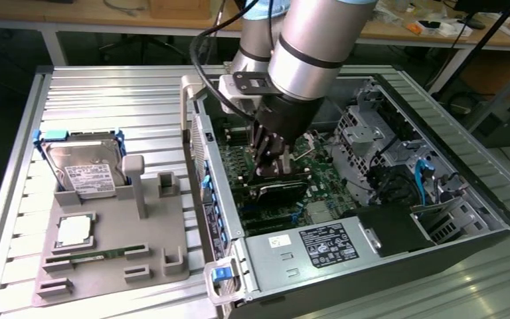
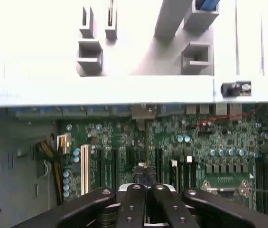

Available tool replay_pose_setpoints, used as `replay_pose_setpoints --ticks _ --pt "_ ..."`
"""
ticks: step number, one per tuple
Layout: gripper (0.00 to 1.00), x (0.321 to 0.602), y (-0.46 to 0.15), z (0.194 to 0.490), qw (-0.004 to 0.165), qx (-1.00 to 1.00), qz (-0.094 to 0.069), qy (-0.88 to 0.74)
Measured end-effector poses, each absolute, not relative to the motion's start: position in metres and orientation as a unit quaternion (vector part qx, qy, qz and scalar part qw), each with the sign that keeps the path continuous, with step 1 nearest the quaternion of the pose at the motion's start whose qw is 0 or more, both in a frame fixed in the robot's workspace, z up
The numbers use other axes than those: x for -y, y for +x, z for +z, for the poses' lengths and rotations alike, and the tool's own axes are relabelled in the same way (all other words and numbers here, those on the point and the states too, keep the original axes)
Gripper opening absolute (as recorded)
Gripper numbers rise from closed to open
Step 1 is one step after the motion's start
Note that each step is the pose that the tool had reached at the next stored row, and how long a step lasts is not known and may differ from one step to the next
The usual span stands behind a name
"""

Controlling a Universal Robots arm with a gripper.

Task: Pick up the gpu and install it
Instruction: 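Press down on the gpu until it lock into place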

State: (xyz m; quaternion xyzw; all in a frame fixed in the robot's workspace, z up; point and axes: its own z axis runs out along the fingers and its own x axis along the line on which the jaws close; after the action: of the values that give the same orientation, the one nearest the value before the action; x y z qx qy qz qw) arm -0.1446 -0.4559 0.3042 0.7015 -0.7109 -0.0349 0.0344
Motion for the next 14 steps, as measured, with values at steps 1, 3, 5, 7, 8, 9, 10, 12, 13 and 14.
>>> replay_pose_setpoints --ticks 1,3,5,7,8,9,10,12,13,14 --pt "0.11 0.456 -0.149 0.304 0.034 0.711 -0.035 0.702" --pt "0.11 0.455 -0.158 0.303 0.034 0.711 -0.035 0.702" --pt "0.11 0.454 -0.167 0.301 0.034 0.711 -0.035 0.701" --pt "0.11 0.453 -0.172 0.301 0.035 0.711 -0.036 0.701" --pt "0.11 0.450 -0.175 0.301 0.037 0.712 -0.037 0.701" --pt "0.11 0.450 -0.176 0.301 0.038 0.712 -0.039 0.700" --pt "0.11 0.450 -0.176 0.301 0.039 0.712 -0.040 0.700" --pt "0.11 0.449 -0.177 0.300 0.041 0.713 -0.042 0.698" --pt "0.11 0.449 -0.177 0.300 0.045 0.714 -0.046 0.697" --pt "0.11 0.449 -0.177 0.300 0.049 0.715 -0.050 0.696"
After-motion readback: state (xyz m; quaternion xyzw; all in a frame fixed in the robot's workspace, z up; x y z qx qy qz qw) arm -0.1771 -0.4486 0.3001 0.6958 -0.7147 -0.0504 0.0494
